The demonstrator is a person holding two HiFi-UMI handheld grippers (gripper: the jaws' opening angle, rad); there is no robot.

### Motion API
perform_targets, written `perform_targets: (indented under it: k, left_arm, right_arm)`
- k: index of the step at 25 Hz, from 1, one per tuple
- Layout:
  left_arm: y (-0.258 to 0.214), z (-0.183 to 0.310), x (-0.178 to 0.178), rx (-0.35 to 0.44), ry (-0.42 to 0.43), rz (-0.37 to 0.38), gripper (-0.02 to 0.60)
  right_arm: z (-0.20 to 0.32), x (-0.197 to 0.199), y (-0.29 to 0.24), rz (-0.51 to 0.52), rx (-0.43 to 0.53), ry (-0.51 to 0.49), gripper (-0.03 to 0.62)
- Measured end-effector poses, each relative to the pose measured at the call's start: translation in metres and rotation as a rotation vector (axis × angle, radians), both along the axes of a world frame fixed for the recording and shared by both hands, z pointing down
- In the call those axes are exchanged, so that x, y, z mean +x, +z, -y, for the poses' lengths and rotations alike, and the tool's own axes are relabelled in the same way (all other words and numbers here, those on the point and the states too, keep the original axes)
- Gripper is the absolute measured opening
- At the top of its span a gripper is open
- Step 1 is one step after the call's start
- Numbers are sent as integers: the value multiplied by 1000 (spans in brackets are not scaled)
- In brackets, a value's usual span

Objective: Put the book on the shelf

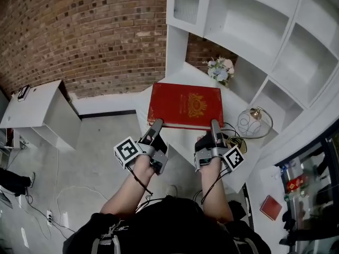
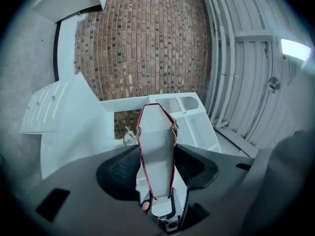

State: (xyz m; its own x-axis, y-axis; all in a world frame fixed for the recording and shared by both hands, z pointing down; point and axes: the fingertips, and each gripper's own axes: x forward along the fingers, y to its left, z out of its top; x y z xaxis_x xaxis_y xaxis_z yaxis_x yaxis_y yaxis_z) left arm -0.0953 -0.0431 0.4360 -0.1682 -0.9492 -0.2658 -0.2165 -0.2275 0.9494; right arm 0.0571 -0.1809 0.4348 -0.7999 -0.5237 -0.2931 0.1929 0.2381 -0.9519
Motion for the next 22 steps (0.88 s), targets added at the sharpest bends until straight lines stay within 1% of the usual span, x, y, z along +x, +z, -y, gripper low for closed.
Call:
perform_targets:
  k: [3,6,9,14,18,22]
  left_arm:
    - [0,30,-20,-2,10,11,229]
    - [-12,69,-45,12,15,12,229]
    - [-15,102,-65,-4,12,-1,229]
    - [-14,133,-79,-3,37,-23,229]
    - [-15,160,-85,8,79,-11,229]
    - [-24,192,-97,46,132,-1,229]
  right_arm:
    - [29,-18,0,3,17,12,261]
    - [67,-44,-8,4,16,13,261]
    - [100,-63,-17,-3,15,20,262]
    - [127,-73,-19,-21,22,42,262]
    - [144,-73,-19,-23,29,85,262]
    - [162,-78,-23,-27,37,138,262]
